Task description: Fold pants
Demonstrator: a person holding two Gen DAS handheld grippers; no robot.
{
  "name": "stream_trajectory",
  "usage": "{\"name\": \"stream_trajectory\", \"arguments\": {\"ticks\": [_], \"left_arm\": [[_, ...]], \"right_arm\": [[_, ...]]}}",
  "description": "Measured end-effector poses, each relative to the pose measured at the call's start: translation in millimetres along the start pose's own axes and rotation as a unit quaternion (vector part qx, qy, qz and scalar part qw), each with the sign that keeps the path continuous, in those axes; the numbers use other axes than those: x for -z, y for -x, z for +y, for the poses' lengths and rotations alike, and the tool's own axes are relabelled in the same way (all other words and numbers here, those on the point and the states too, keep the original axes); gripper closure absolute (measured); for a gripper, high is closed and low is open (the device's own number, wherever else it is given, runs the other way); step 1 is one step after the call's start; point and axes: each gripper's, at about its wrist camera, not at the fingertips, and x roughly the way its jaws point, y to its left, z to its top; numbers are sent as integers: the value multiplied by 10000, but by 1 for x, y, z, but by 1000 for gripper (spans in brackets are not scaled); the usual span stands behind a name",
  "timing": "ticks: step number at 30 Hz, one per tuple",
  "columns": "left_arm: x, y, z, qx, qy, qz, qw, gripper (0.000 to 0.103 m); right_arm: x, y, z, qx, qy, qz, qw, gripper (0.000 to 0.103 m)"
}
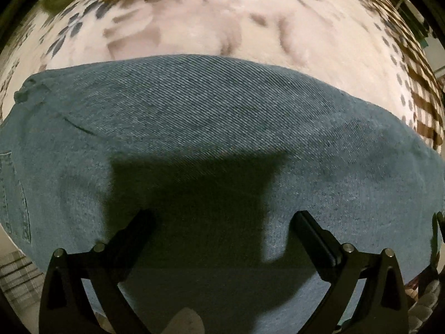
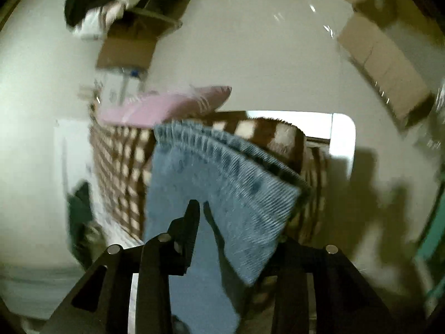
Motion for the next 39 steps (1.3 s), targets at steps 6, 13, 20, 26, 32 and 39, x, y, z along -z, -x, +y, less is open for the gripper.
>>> {"name": "stream_trajectory", "arguments": {"ticks": [6, 13, 20, 26, 32, 39], "left_arm": [[-1, -1, 1, 16, 20, -6, 10000, 0], [0, 1, 8, 41, 130, -96, 9999, 0], [-7, 27, 11, 246, -22, -171, 9995, 0], [-6, 71, 41, 722, 340, -330, 9963, 0], [4, 94, 117, 985, 864, -467, 9903, 0], [20, 102, 241, 792, 1515, -604, 9834, 0]], "right_arm": [[8, 7, 21, -431, 450, -136, 9980, 74], [5, -14, 13, -58, 325, -226, 9992, 91], [35, 27, 84, 262, 1523, -555, 9864, 94], [92, 48, 163, -24, 2576, -374, 9655, 94], [170, 31, 224, -271, 3270, 95, 9446, 94], [315, -32, 250, -155, 4160, 977, 9040, 94]]}}
